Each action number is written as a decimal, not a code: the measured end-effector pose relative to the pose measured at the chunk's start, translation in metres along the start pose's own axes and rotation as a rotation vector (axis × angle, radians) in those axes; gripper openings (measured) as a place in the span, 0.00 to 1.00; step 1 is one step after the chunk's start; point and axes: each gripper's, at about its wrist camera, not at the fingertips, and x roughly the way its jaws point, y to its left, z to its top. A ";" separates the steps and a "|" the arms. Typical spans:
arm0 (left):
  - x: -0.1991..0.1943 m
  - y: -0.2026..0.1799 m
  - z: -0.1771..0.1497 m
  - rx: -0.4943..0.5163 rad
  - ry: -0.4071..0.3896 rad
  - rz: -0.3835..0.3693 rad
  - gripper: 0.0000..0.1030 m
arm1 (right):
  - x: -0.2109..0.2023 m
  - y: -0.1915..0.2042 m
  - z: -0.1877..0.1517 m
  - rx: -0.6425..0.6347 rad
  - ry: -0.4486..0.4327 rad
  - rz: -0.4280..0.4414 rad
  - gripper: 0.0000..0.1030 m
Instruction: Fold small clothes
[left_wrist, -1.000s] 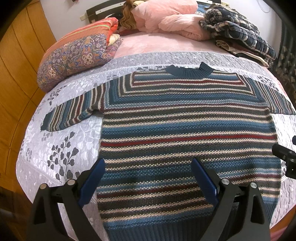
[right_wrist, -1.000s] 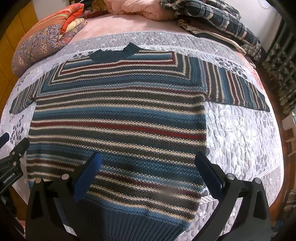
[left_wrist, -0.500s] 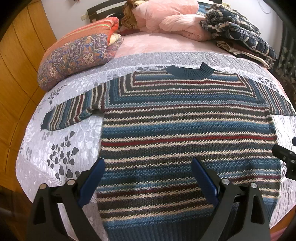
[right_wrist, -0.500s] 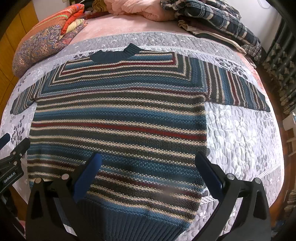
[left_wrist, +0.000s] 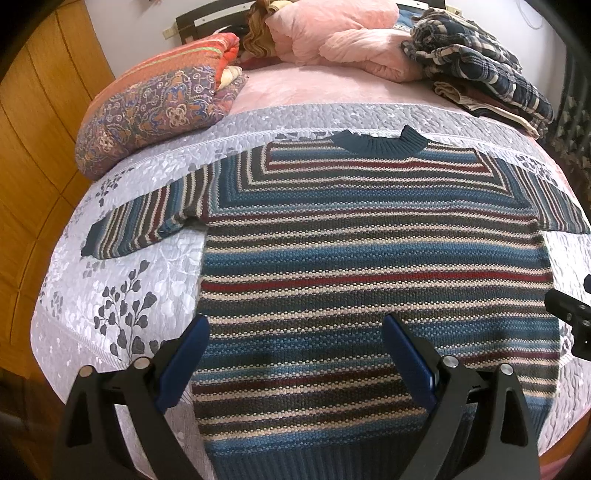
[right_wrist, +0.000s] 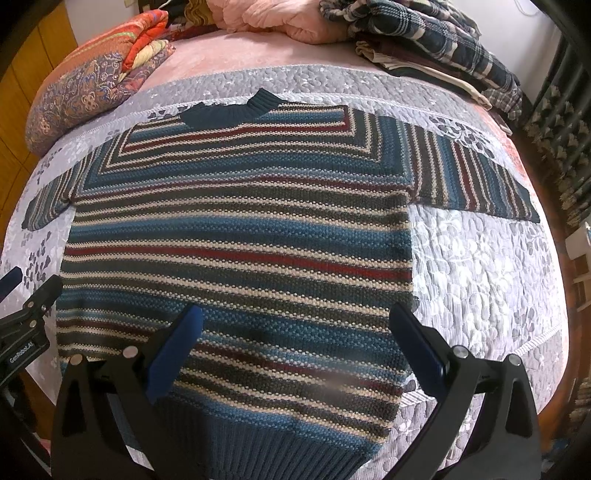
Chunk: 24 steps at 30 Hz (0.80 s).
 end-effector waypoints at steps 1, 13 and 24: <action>0.000 0.000 0.000 0.001 0.000 0.000 0.92 | 0.000 0.000 0.000 0.000 0.000 0.000 0.97; 0.001 -0.006 0.004 -0.001 -0.011 -0.008 0.92 | -0.002 -0.009 0.002 0.013 -0.010 0.001 0.97; 0.036 -0.032 0.051 -0.072 0.009 -0.071 0.92 | 0.019 -0.149 0.056 0.373 0.042 0.082 0.97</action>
